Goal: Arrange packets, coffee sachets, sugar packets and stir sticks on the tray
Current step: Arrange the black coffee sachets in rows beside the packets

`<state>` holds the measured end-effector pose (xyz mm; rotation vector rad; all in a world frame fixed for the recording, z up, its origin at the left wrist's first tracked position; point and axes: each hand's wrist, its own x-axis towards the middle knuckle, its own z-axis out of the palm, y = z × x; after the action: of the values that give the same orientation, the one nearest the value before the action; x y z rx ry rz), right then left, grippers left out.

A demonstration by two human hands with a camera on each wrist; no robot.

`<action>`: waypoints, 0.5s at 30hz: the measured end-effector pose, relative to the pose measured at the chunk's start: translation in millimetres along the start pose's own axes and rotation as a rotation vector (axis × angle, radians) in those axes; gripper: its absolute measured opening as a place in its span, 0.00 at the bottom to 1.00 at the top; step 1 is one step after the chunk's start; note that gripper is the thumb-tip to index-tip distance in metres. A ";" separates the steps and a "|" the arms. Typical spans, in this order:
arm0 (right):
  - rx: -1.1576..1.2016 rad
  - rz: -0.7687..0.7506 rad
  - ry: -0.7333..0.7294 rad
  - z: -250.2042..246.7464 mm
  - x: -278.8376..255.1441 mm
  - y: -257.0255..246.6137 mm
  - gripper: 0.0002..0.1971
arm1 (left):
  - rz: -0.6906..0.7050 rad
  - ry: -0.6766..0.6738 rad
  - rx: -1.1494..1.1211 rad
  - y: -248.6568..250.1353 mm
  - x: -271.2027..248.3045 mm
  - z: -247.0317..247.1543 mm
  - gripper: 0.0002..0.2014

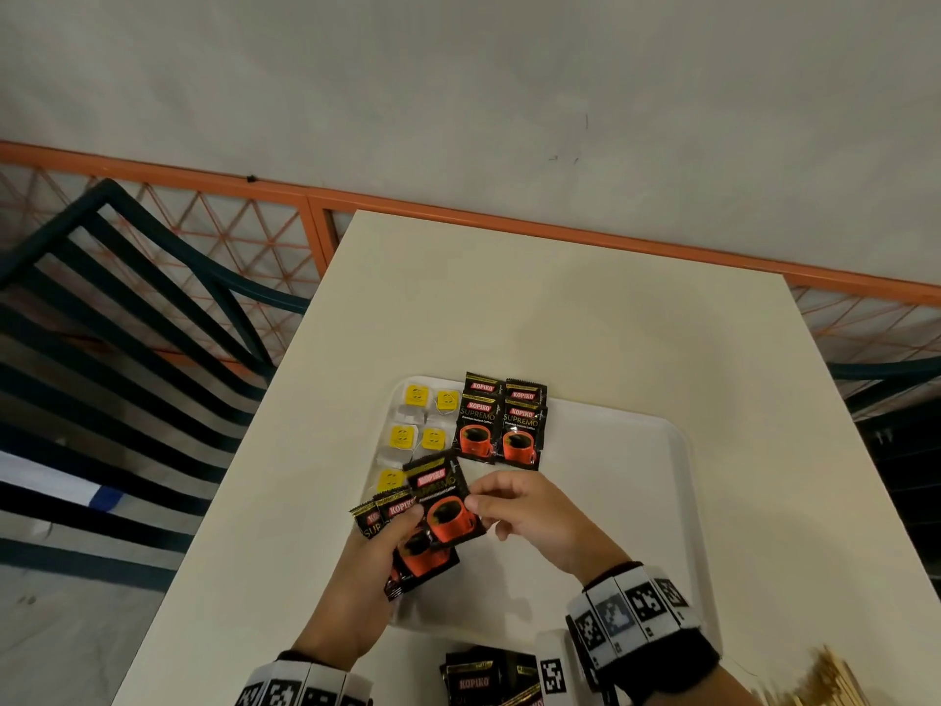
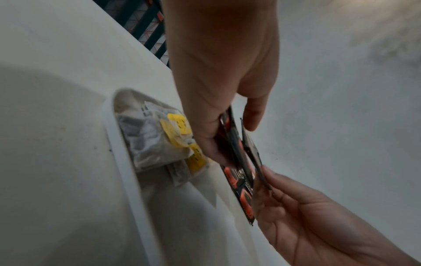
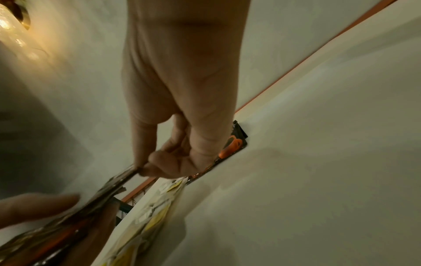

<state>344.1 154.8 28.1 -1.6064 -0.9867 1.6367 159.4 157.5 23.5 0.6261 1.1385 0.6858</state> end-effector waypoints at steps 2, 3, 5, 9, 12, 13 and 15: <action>0.072 0.004 0.092 -1.8 3.2 2.0 0.03 | -0.013 0.017 0.028 -0.4 -1.5 -3.7 0.07; 0.104 0.010 0.140 -2.6 5.0 2.4 0.04 | -0.017 0.024 0.047 -0.6 -2.3 -5.8 0.08; 0.144 0.027 0.234 -3.8 9.9 3.2 0.03 | -0.019 0.042 0.075 -2.2 -2.6 -9.4 0.08; 0.116 0.059 0.374 -3.0 22.0 4.8 0.05 | -0.017 0.075 0.101 -3.8 -2.9 -10.1 0.08; 0.088 0.063 0.447 0.1 29.7 7.0 0.03 | -0.020 0.097 0.095 -5.3 -2.4 -10.3 0.08; 0.073 0.062 0.466 1.1 31.4 7.7 0.03 | -0.020 0.100 0.095 -5.8 -2.4 -10.8 0.08; 0.045 0.052 0.498 2.9 34.3 9.2 0.03 | -0.017 0.102 0.095 -6.6 -1.9 -12.1 0.09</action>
<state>340.0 179.0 2.3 -1.8922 -0.6468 1.1871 148.5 153.0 16.1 0.6675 1.2756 0.6577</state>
